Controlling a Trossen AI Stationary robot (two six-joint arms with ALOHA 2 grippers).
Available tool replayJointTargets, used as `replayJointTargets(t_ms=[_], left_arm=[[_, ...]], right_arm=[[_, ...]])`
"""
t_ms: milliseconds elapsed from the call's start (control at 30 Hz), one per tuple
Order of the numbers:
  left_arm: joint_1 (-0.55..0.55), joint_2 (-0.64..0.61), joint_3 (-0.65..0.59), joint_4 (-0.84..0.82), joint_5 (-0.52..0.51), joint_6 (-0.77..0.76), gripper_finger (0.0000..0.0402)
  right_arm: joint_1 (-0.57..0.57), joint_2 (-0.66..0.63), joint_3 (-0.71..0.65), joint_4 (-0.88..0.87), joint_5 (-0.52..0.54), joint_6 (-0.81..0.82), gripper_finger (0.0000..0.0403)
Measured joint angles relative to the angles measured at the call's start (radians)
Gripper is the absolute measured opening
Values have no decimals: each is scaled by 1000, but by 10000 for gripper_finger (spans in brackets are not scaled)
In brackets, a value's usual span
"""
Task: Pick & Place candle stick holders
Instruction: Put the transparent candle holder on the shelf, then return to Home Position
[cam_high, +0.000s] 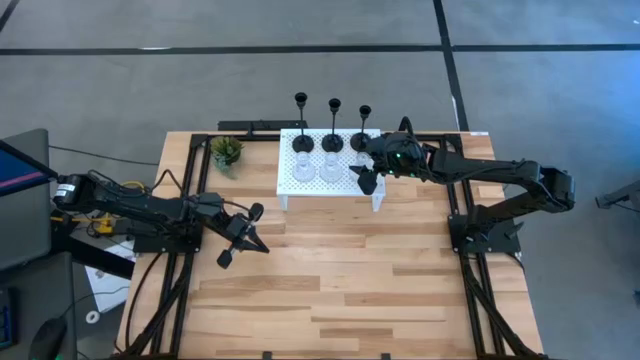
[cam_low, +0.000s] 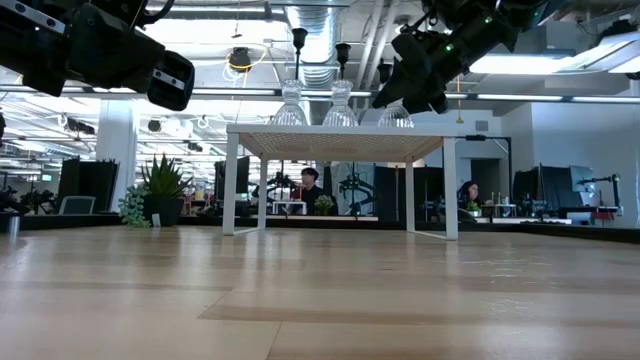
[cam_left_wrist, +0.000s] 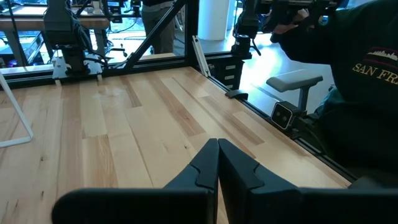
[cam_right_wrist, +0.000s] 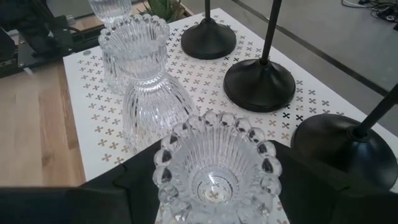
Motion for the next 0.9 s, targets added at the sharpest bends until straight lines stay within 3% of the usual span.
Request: replayJointTargets(t_ms=[400,900], left_arm=[[0,0,0,0,0,0,8],[0,0,0,21,0,0,8]], right_arm=[[0,-1,47,-28,0,-12,256],[16,-2,326,-358,-5,-65,255]])
